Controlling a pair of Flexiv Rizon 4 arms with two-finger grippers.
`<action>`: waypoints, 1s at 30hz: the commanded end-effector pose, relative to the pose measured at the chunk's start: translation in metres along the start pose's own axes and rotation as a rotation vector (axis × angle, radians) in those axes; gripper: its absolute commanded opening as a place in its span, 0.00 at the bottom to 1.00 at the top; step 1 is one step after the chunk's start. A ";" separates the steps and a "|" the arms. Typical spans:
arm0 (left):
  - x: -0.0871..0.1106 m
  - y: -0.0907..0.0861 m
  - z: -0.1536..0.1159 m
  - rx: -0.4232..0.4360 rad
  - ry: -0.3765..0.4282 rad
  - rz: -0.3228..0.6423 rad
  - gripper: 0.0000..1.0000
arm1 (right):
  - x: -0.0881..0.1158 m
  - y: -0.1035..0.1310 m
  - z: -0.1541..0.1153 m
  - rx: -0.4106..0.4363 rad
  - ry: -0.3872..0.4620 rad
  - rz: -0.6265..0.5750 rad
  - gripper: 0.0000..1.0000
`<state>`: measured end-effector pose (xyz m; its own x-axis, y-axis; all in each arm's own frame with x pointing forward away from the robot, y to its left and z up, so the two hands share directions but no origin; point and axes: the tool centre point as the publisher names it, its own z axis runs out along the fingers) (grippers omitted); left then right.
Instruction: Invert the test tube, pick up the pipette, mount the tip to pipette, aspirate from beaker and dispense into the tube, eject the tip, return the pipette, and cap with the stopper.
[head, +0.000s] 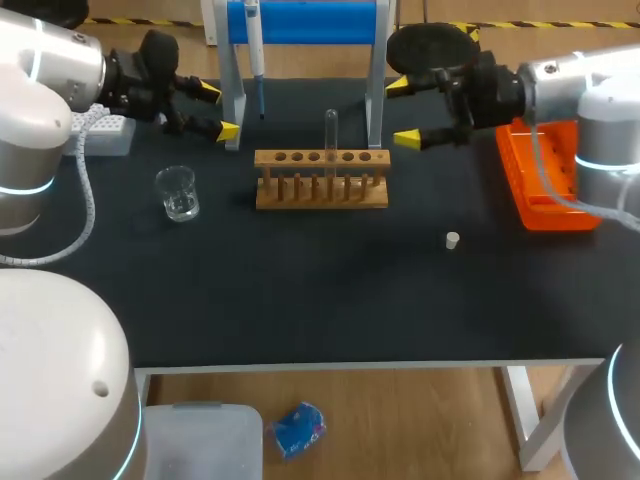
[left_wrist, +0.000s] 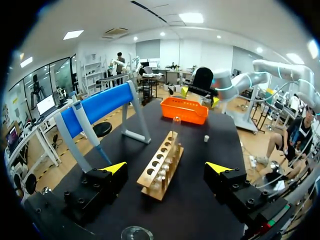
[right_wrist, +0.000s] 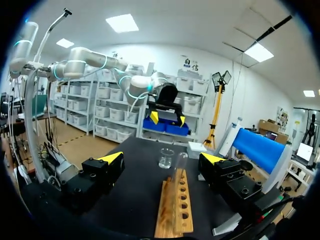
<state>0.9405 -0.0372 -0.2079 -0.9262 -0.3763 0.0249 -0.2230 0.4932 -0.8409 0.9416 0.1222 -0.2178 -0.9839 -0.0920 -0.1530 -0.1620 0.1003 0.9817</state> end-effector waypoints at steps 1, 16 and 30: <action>-0.001 0.000 -0.001 -0.002 0.004 -0.001 1.00 | -0.014 -0.011 0.015 -0.005 0.023 0.010 1.00; -0.001 0.000 -0.001 -0.002 0.004 -0.001 1.00 | -0.037 -0.031 0.065 -0.061 0.021 0.107 1.00; -0.001 0.000 -0.001 -0.002 0.004 -0.001 1.00 | -0.037 -0.050 0.096 -0.118 0.007 0.153 1.00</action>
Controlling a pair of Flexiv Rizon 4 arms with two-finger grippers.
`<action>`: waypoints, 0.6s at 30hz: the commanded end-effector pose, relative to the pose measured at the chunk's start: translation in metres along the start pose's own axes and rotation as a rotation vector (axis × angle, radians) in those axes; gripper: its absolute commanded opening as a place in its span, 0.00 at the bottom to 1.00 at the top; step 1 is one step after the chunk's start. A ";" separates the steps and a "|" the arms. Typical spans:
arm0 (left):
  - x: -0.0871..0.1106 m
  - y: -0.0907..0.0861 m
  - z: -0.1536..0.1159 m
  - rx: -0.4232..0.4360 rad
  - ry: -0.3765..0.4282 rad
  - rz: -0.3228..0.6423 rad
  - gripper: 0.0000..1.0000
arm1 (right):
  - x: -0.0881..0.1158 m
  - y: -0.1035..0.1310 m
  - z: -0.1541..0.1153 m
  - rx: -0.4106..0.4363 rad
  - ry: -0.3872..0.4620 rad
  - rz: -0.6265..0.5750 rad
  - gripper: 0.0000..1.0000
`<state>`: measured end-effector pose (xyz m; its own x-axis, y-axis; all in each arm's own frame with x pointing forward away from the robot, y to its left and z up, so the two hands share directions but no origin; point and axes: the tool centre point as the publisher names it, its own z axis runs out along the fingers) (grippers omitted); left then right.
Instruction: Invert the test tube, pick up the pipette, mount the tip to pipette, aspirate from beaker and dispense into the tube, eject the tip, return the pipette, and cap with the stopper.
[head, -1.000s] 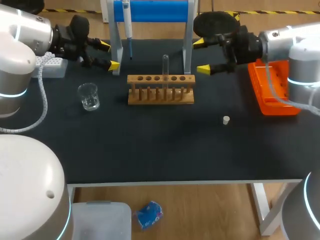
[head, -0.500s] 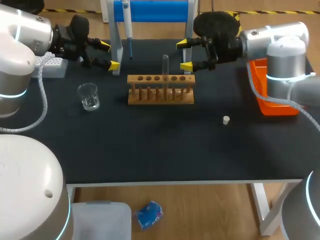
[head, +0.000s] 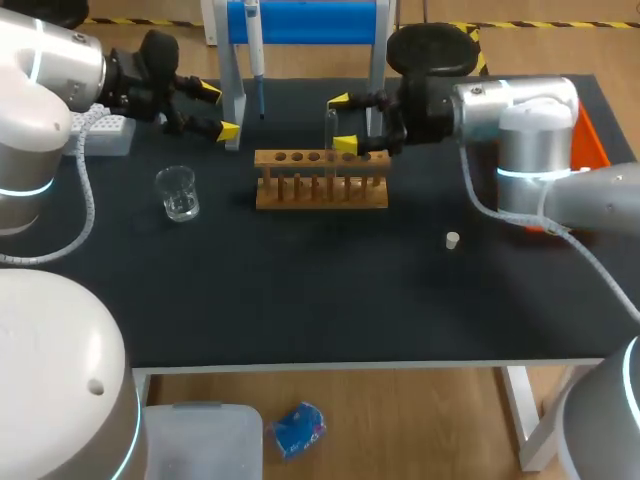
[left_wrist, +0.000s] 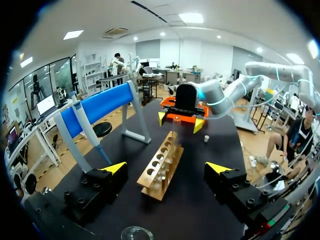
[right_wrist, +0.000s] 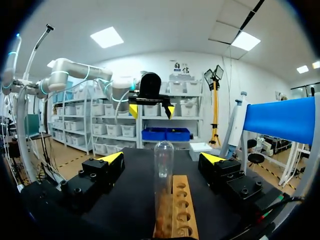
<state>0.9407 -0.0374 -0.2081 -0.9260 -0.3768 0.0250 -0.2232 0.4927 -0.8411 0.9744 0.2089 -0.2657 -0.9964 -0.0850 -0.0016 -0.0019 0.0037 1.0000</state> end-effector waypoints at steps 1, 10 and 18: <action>-0.001 0.000 -0.001 -0.002 0.004 0.000 1.00 | -0.006 -0.008 0.007 -0.007 0.007 0.004 1.00; -0.001 0.000 -0.001 -0.002 0.004 0.000 1.00 | -0.009 -0.012 0.011 -0.005 0.013 0.017 0.48; -0.001 0.000 -0.001 -0.002 0.004 0.000 1.00 | -0.006 -0.012 0.014 -0.004 0.019 0.024 0.00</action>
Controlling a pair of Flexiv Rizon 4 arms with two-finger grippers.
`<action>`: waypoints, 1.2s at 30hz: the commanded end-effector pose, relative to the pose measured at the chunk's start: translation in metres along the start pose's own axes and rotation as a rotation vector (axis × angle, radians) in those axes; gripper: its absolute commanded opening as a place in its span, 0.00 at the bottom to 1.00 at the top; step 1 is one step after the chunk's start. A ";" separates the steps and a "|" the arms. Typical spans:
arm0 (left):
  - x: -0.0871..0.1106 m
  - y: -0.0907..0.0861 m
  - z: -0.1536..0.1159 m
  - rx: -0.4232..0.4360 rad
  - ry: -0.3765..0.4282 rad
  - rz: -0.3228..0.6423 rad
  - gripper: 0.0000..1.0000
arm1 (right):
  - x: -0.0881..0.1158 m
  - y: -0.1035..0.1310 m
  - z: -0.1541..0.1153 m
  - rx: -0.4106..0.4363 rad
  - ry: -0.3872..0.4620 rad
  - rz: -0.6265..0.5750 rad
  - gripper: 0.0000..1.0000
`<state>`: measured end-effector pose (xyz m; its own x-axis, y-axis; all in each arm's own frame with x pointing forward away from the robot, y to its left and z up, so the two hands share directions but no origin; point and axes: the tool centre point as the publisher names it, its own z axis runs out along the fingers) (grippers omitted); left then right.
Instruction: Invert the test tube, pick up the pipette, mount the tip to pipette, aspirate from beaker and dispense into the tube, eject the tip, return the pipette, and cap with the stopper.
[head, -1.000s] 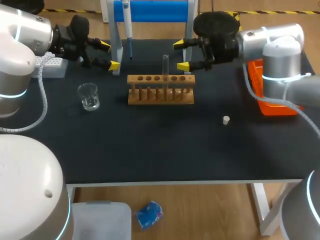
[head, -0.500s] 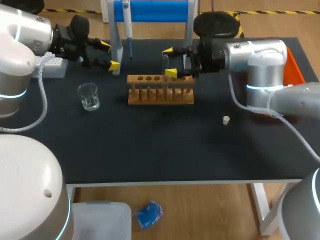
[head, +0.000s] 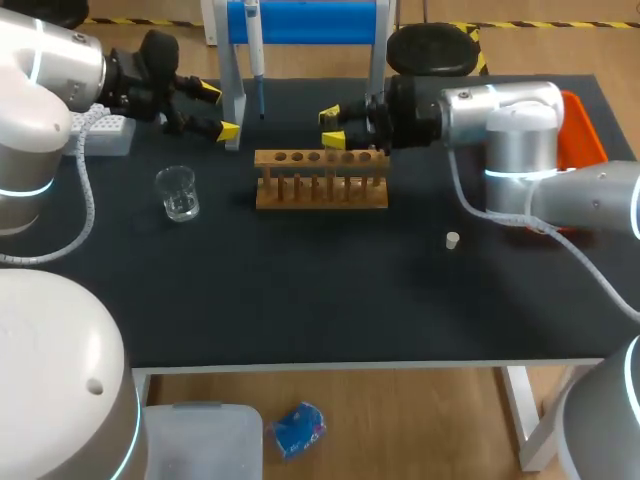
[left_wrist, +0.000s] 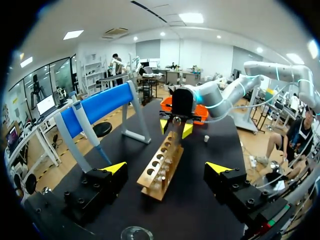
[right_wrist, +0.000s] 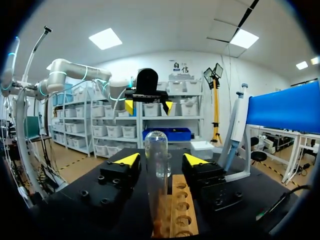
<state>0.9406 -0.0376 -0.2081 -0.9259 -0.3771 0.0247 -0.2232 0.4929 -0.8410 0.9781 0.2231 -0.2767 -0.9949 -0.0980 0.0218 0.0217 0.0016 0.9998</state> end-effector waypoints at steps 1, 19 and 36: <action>-0.001 0.000 -0.002 -0.002 0.005 0.000 1.00 | -0.002 -0.001 0.000 -0.001 0.006 0.002 0.00; -0.001 0.000 -0.002 -0.002 0.005 0.000 1.00 | 0.002 0.014 -0.005 -0.018 -0.007 0.003 0.00; -0.001 0.000 -0.002 -0.002 0.005 0.000 1.00 | 0.001 0.036 -0.007 -0.030 0.003 -0.037 0.00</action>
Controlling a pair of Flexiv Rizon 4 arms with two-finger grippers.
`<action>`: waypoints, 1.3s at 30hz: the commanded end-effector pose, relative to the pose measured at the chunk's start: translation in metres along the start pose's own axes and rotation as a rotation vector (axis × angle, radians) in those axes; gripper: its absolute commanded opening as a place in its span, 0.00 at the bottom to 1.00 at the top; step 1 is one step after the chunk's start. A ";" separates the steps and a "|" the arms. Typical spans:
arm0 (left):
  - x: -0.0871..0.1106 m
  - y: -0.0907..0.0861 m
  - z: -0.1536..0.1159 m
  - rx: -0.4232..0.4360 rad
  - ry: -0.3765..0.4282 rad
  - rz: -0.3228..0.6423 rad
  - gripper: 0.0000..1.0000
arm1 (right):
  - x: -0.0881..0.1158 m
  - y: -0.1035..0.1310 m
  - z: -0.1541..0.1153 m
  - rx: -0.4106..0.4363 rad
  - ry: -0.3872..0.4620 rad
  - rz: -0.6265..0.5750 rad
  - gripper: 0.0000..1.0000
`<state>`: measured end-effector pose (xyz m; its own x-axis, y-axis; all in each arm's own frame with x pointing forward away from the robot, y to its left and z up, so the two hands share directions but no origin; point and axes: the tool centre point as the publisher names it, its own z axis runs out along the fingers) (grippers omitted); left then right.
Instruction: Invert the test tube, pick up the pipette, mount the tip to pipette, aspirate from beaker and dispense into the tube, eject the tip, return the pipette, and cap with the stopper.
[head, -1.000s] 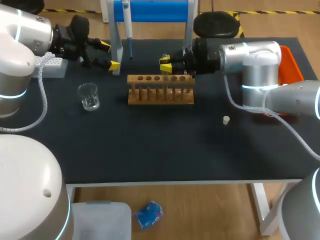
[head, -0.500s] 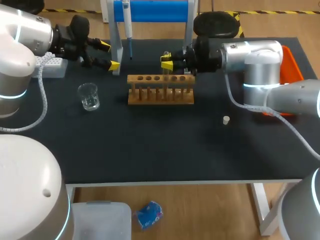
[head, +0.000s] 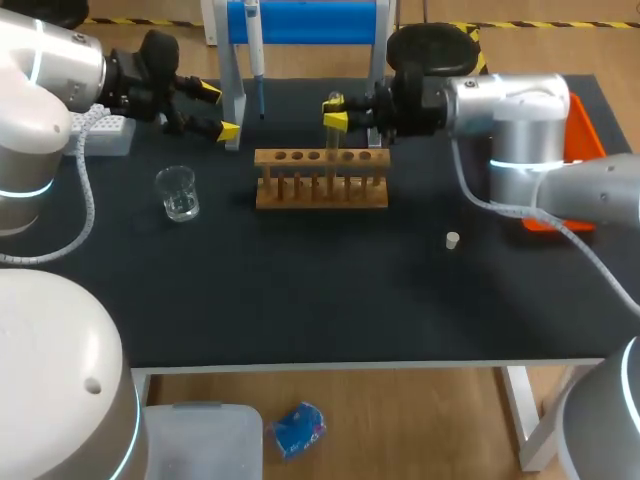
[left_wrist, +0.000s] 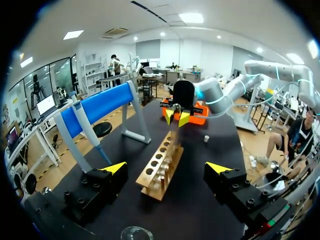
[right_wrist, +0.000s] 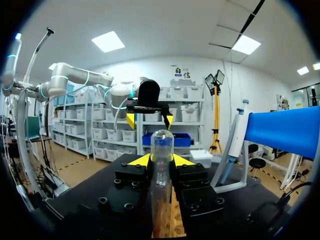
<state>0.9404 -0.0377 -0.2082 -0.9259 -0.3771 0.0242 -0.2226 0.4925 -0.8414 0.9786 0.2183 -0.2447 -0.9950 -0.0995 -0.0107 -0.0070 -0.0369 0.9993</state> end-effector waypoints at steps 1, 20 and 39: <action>-0.001 -0.001 -0.002 -0.003 0.005 -0.001 1.00 | 0.000 0.005 -0.002 0.006 0.002 -0.007 0.00; -0.001 -0.001 -0.002 -0.003 0.005 -0.001 1.00 | 0.013 0.019 0.003 0.003 0.017 -0.025 0.00; -0.001 -0.001 -0.002 -0.003 0.005 -0.001 1.00 | 0.012 0.040 0.002 -0.003 0.013 -0.052 0.00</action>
<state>0.9404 -0.0375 -0.2081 -0.9259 -0.3769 0.0242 -0.2225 0.4925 -0.8414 0.9691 0.2200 -0.2092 -0.9916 -0.1127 -0.0641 -0.0584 -0.0536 0.9969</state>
